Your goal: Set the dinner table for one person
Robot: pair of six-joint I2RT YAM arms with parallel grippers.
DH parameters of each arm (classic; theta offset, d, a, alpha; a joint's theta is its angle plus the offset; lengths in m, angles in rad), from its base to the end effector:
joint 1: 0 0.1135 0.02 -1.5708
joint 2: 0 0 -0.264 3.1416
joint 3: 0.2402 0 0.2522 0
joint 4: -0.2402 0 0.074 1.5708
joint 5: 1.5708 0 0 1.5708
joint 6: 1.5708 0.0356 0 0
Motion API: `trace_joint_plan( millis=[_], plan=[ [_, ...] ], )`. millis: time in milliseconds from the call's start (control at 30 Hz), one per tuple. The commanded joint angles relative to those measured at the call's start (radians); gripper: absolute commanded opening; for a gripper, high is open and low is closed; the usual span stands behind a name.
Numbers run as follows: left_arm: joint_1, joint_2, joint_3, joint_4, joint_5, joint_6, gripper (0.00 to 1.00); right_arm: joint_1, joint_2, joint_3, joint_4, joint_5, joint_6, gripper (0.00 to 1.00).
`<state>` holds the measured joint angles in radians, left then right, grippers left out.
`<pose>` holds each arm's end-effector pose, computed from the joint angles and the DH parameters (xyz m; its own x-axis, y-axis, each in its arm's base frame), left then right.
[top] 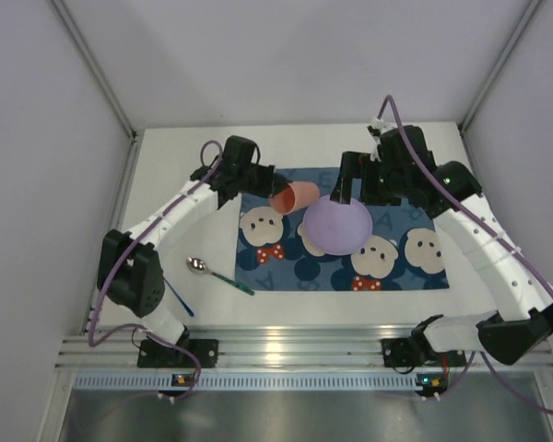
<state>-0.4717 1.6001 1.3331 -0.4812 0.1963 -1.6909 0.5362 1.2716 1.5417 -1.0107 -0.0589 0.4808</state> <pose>0.3172 -0.1696 0.2965 -0.4963 -0.8399 0.2196 -0.6703 0.2100 -0.7117 0.2079 0.1260 0.4150 -0.7674 0.0810 -0.6360 -0.2170 0.9006 0.3766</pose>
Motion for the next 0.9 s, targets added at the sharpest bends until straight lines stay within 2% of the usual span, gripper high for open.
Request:
trace_joint_plan(
  millis=[0,200,400,467,633,767,833,867],
  plan=[
    [-0.040,0.061,0.159,0.246,0.066,-0.174,0.00,0.033,0.084,0.084,0.024,0.111,-0.028,1.00],
    [-0.102,0.169,0.320,0.224,0.062,-0.193,0.00,0.137,0.227,0.202,-0.008,0.250,0.012,1.00],
    [-0.142,0.169,0.336,0.204,0.083,-0.190,0.00,0.163,0.349,0.325,-0.046,0.395,-0.008,0.99],
    [-0.143,0.161,0.334,0.196,0.101,-0.187,0.00,0.163,0.377,0.359,-0.060,0.430,-0.019,0.96],
    [-0.139,0.138,0.327,0.187,0.120,-0.178,0.00,0.171,0.452,0.455,-0.114,0.603,-0.033,0.83],
    [-0.139,0.135,0.308,0.213,0.146,-0.187,0.00,0.180,0.483,0.477,-0.135,0.682,-0.034,0.63],
    [-0.139,0.133,0.295,0.237,0.161,-0.205,0.00,0.191,0.494,0.462,-0.138,0.721,-0.033,0.45],
    [-0.139,0.133,0.293,0.240,0.160,-0.208,0.00,0.191,0.497,0.462,-0.140,0.722,-0.031,0.39]
  ],
)
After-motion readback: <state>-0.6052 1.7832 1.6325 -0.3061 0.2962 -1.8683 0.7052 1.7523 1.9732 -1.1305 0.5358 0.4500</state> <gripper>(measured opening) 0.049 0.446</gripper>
